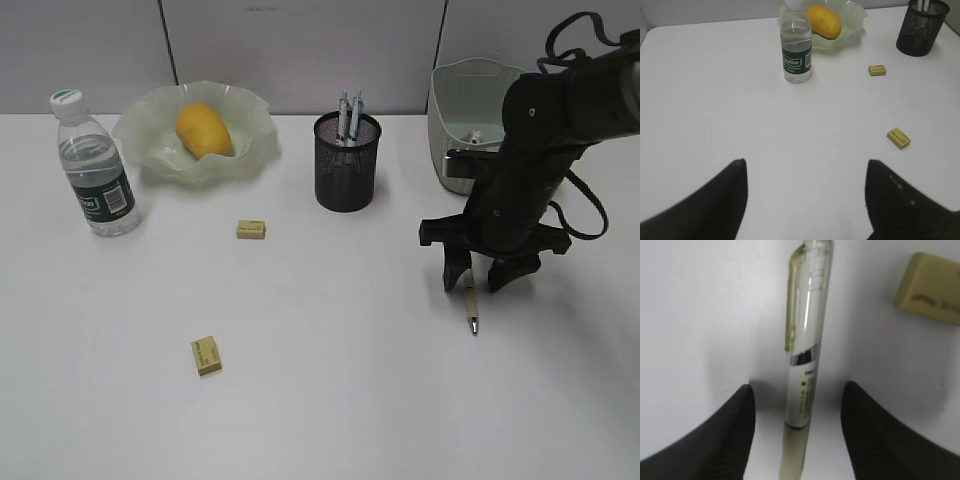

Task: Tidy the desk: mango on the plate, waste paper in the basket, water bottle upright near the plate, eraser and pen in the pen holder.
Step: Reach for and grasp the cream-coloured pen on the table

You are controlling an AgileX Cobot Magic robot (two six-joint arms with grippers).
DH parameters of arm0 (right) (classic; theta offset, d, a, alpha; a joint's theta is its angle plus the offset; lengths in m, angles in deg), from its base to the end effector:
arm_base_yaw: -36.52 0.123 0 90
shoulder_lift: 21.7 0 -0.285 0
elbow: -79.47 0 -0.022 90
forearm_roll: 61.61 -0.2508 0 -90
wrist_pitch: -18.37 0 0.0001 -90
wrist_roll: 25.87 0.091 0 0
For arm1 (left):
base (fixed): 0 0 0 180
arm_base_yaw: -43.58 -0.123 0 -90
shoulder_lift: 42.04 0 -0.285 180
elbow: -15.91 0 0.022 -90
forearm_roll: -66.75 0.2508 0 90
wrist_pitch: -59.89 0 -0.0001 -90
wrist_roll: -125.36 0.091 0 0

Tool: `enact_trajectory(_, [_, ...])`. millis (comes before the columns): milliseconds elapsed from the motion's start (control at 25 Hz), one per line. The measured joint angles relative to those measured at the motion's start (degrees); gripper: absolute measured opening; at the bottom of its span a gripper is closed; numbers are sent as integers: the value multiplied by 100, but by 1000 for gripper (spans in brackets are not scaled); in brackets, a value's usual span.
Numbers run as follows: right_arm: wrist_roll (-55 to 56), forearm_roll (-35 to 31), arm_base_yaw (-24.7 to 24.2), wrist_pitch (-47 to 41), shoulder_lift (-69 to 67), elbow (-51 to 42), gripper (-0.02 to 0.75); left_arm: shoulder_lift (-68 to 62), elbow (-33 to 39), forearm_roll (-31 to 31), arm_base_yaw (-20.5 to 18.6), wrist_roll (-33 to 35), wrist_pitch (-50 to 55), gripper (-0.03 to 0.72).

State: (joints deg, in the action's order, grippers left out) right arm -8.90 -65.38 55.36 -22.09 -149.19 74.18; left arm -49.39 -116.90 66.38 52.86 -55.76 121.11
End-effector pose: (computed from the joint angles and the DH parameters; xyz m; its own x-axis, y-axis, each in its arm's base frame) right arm 0.3614 0.1274 0.1047 -0.9951 0.0188 -0.0973 0.0109 0.9967 0.0802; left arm -0.0092 0.0010 0.2832 -0.4326 0.0477 -0.9003 0.1565 0.9874 -0.0229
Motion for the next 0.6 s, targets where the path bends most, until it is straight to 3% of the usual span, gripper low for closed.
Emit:
enact_trajectory(360, [61, 58, 0, 44, -145, 104, 357, 0, 0, 0, 0, 0, 0, 557])
enact_trajectory(600, [66, 95, -10, 17, -183, 188, 118, 0, 0, 0, 0, 0, 0, 550])
